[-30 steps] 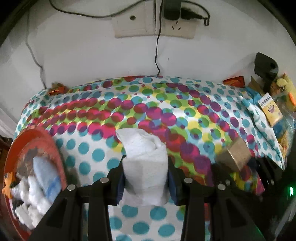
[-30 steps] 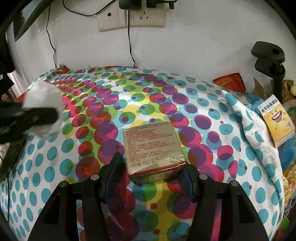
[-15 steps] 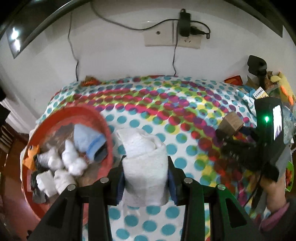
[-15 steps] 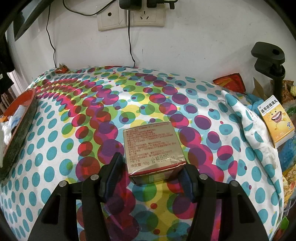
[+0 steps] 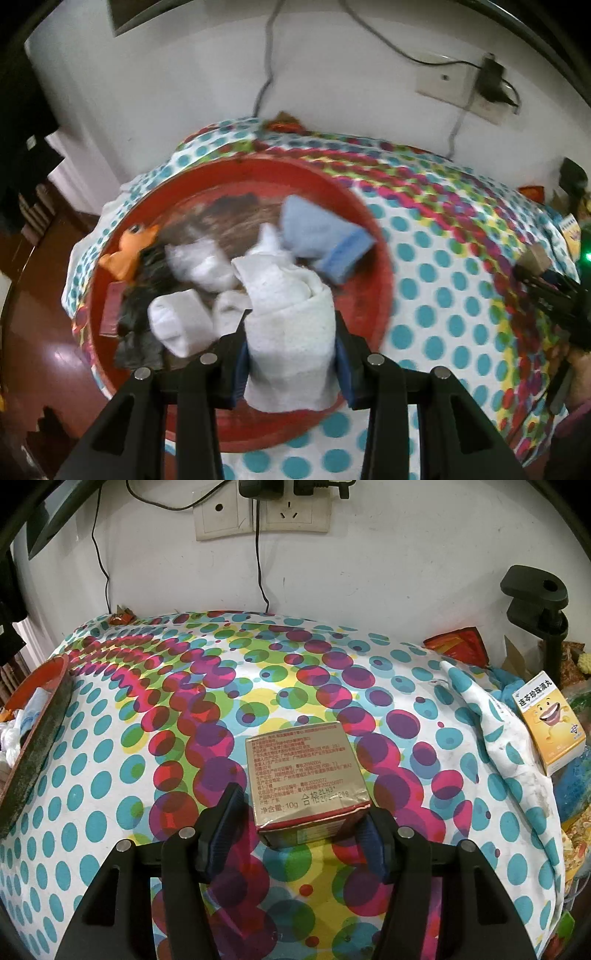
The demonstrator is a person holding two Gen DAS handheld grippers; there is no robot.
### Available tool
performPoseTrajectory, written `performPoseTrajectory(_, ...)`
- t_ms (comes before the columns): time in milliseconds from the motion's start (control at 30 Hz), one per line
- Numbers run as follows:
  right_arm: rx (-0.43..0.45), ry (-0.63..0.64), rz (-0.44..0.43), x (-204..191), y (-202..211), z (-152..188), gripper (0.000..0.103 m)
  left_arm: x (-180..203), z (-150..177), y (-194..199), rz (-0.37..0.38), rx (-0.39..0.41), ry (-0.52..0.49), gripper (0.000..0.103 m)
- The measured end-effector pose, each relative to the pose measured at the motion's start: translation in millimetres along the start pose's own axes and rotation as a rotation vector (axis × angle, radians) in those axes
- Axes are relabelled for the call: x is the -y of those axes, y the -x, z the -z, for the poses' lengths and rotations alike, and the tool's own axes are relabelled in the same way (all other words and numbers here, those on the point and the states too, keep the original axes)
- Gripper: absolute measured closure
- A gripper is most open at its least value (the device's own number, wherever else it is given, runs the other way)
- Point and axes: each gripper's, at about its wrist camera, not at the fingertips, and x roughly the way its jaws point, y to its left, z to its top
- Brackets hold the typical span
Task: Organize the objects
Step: 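Carry the white cloth over the red tray with the left tool, then lower the white cloth into the tray and open the left tool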
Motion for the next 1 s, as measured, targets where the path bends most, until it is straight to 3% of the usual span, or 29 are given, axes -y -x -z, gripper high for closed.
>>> performPoseTrajectory(567, -0.001, 0.002, 0.016, 3.5, 0.7, 0.4, 0.044, -80.7, -4.8, -24.4, -0.014, -0.037, 0.108, 0.064)
performPoseTrajectory(1000, -0.002, -0.003, 0.018, 3.1, 0.6, -0.3, 0.041, -85.7, -4.6, -31.3, 0.007, -0.039, 0.104, 0.06)
